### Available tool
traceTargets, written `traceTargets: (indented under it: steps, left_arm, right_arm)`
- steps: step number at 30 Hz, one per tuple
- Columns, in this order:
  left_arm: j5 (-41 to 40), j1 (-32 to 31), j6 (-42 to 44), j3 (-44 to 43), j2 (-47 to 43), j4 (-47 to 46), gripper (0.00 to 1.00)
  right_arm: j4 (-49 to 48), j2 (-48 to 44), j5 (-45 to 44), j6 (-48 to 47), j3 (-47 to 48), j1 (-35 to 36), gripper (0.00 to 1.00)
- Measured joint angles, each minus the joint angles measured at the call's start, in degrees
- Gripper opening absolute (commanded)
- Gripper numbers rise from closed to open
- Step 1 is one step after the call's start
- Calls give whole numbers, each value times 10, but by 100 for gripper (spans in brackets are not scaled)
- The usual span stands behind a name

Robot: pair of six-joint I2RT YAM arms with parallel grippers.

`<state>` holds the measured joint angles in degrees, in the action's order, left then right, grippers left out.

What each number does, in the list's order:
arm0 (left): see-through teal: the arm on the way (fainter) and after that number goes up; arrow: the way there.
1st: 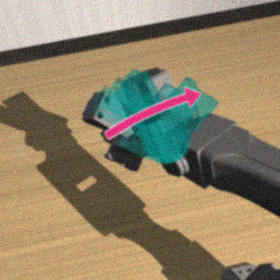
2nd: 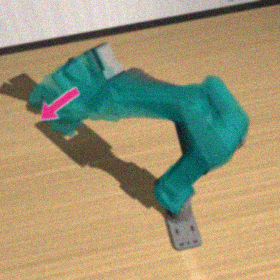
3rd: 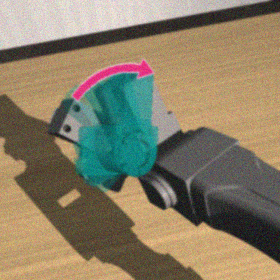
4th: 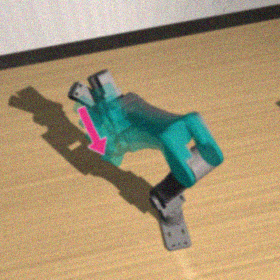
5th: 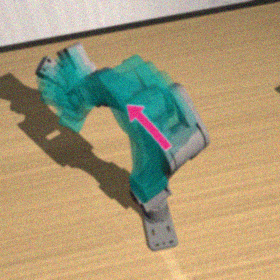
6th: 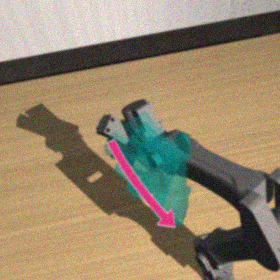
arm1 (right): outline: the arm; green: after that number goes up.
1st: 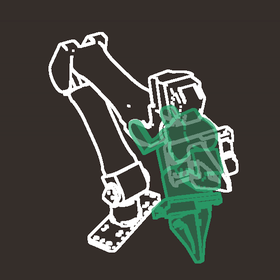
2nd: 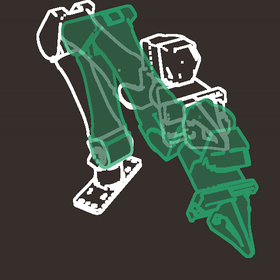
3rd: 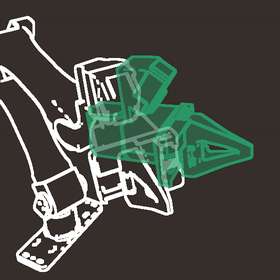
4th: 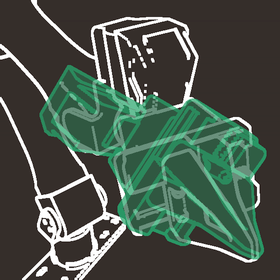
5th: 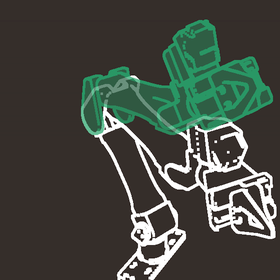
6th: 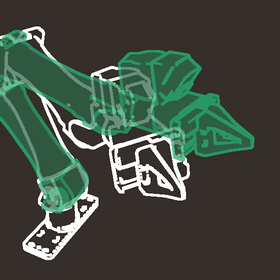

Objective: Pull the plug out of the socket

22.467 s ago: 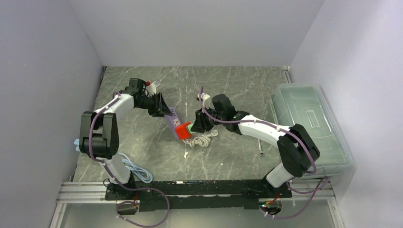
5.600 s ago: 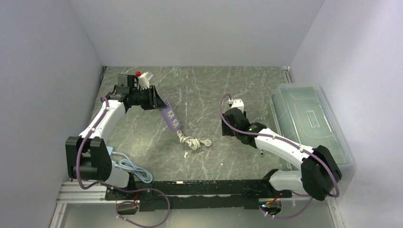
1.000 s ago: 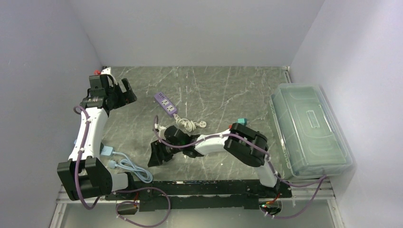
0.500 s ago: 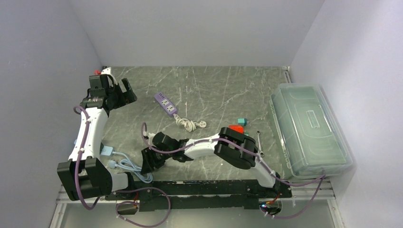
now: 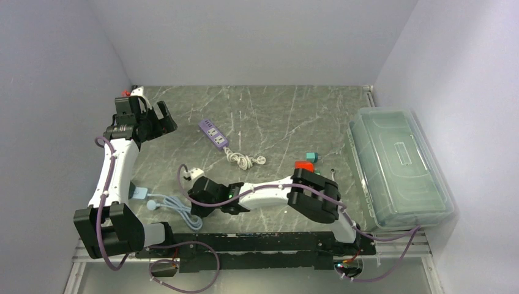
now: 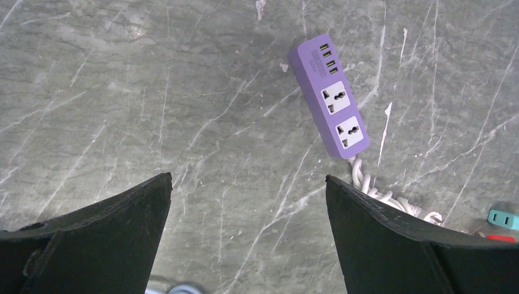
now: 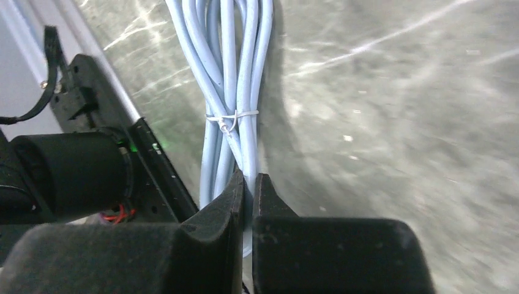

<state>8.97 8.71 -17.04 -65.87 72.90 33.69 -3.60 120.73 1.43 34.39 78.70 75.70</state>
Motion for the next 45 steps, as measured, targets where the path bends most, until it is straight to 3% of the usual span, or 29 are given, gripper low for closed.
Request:
traceTargets:
  steps: [10, 21, 24, 28, 31, 38, 45]
  left_arm:
    - [33, 0, -1, 1, 0, -5, 100]
    - [60, 0, -2, 7, 0, -13, 100]
    - [62, 0, -4, 9, 0, -14, 99]
    - [62, 0, -7, 10, 0, -13, 99]
    - [60, 0, -7, 10, 0, -13, 100]
    - [26, 0, -15, 14, -9, -14, 100]
    - [16, 4, -22, 19, -12, -13, 100]
  right_arm:
    - [64, -139, -102, -27, -125, -56, 0]
    - [136, -318, -136, -11, -297, -92, 0]
    - [148, -355, -135, 4, -331, -91, 23]
    - [168, -384, -144, 14, -348, -91, 75]
    - [169, -397, -153, -3, -346, -92, 93]
    - [107, -377, -98, -118, -279, -120, 98]
    - [-7, -251, 24, -236, -175, -152, 97]
